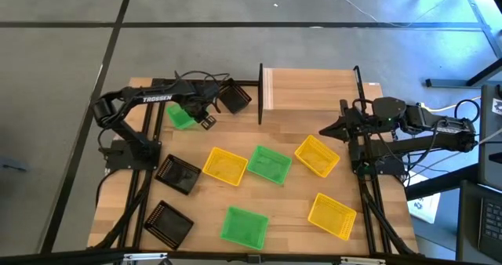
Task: Stack baskets on shelf by color
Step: Put the top green bin on the shelf
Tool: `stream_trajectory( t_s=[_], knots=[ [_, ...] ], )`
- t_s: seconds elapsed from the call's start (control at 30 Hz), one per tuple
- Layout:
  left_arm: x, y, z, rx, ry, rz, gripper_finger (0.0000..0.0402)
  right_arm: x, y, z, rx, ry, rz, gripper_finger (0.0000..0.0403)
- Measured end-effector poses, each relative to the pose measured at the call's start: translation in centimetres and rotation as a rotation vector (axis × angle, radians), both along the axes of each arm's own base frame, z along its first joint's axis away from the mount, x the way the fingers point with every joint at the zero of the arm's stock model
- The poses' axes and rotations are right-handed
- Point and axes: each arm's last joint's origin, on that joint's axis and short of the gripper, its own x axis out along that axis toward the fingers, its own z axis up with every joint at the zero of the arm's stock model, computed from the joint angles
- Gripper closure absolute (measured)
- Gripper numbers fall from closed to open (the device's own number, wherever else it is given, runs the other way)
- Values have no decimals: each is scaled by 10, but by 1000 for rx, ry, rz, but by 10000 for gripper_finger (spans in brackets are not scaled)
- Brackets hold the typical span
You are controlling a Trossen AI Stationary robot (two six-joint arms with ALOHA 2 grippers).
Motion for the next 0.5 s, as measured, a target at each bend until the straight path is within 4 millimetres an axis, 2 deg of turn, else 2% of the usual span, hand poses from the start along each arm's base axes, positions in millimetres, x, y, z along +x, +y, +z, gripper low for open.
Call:
stream_trajectory(
  t_s=[0.2,0.3,0.4,0.5],
  knots=[
    [7,4,-16,-22,28,-26,323,-1,0,-2,4,20,1,402],
    [8,4,-22,-52,37,-34,345,-1,0,-2,4,20,1,402],
    [9,4,-21,-66,29,-39,389,-1,1,-2,10,21,17,402],
    [11,5,-10,-69,32,-80,396,-1,1,-2,19,22,42,402]
  ],
)
